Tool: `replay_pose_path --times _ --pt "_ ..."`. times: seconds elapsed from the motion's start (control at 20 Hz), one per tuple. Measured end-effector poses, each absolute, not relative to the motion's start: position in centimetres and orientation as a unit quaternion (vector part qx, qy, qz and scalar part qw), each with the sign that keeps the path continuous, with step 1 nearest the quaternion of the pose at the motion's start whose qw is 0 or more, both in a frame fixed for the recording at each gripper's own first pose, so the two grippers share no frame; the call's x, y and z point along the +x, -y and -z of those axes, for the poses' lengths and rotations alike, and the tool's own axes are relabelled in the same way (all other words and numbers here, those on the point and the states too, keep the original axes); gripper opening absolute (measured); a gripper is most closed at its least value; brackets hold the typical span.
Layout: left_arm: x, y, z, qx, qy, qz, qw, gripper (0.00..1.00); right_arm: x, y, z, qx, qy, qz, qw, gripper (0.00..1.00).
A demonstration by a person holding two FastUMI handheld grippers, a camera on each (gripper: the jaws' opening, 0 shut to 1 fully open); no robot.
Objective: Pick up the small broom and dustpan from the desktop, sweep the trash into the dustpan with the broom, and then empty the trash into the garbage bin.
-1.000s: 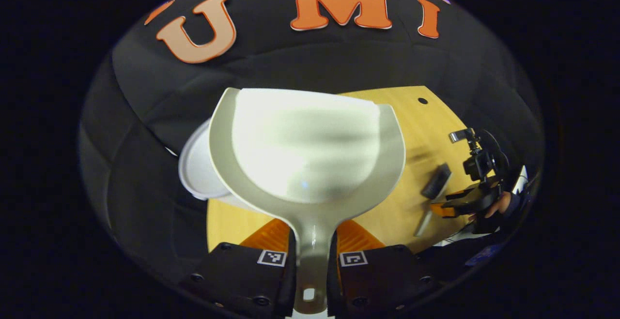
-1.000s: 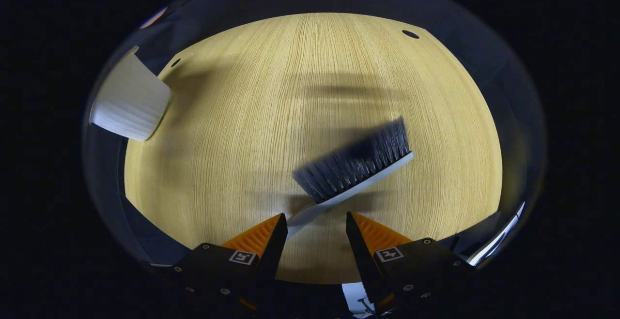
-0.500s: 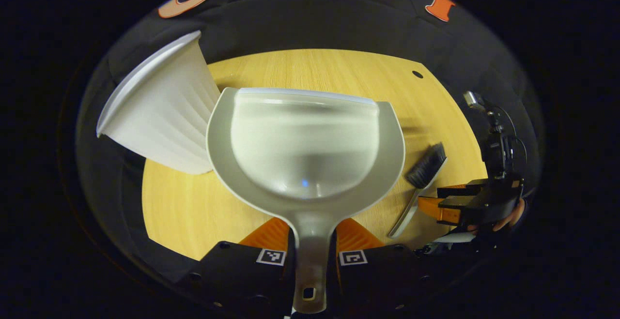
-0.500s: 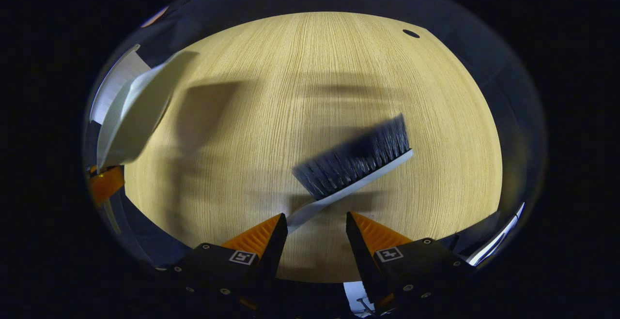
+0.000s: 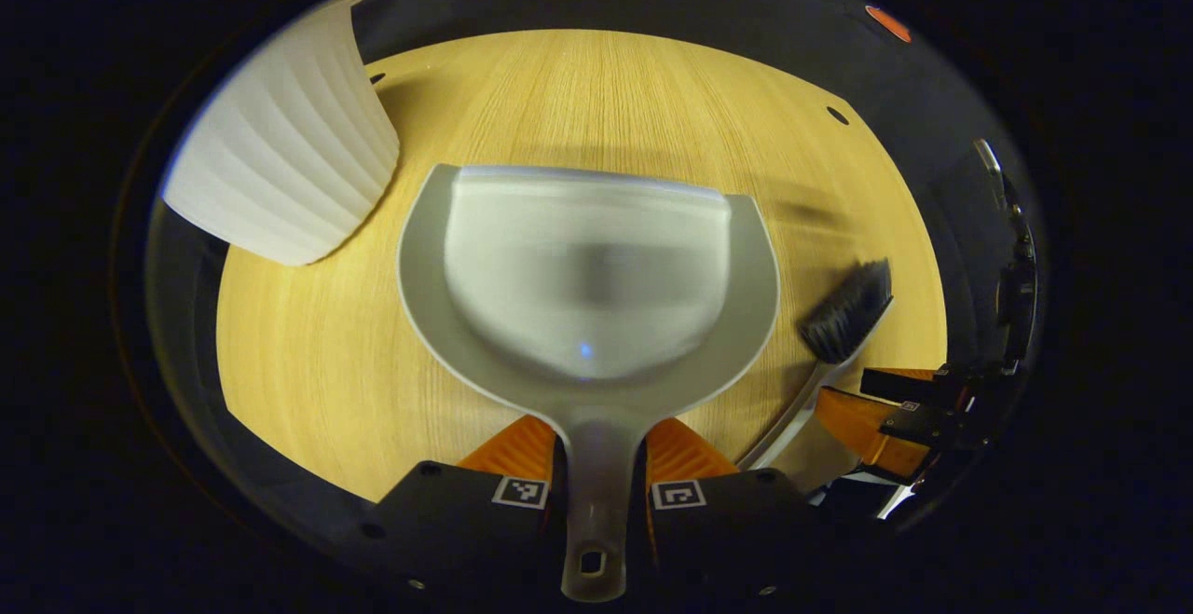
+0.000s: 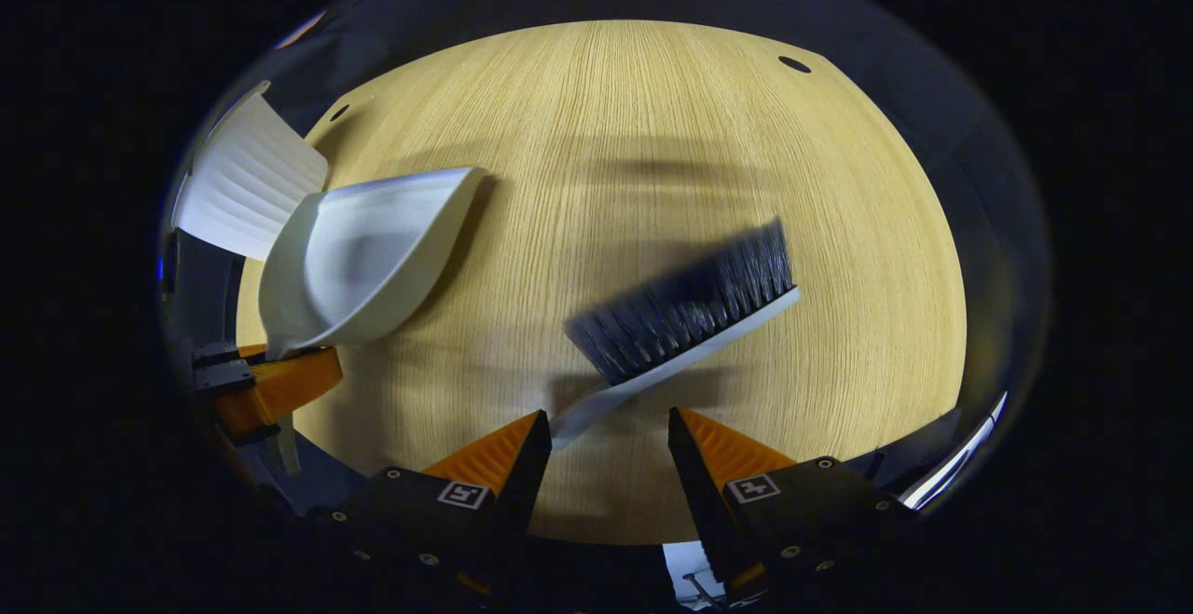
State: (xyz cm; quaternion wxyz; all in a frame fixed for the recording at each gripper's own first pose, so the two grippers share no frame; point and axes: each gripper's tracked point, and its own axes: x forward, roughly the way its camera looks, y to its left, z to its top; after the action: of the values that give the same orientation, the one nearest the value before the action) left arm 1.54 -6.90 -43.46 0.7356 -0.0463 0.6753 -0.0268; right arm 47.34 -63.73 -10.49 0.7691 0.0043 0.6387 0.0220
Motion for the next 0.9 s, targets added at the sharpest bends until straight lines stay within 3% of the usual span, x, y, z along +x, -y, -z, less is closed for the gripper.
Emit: replay_pose_path --times 0.75,0.9 --pt "1.3 10.6 42.4 -0.064 -0.691 0.023 0.72 0.35 46.5 63.2 10.6 0.012 -0.639 -0.023 0.768 0.84" --pt "2.4 12.0 42.5 -0.051 -0.683 0.038 0.728 0.49 46.9 63.8 10.7 0.014 -0.637 -0.022 0.77 0.84"
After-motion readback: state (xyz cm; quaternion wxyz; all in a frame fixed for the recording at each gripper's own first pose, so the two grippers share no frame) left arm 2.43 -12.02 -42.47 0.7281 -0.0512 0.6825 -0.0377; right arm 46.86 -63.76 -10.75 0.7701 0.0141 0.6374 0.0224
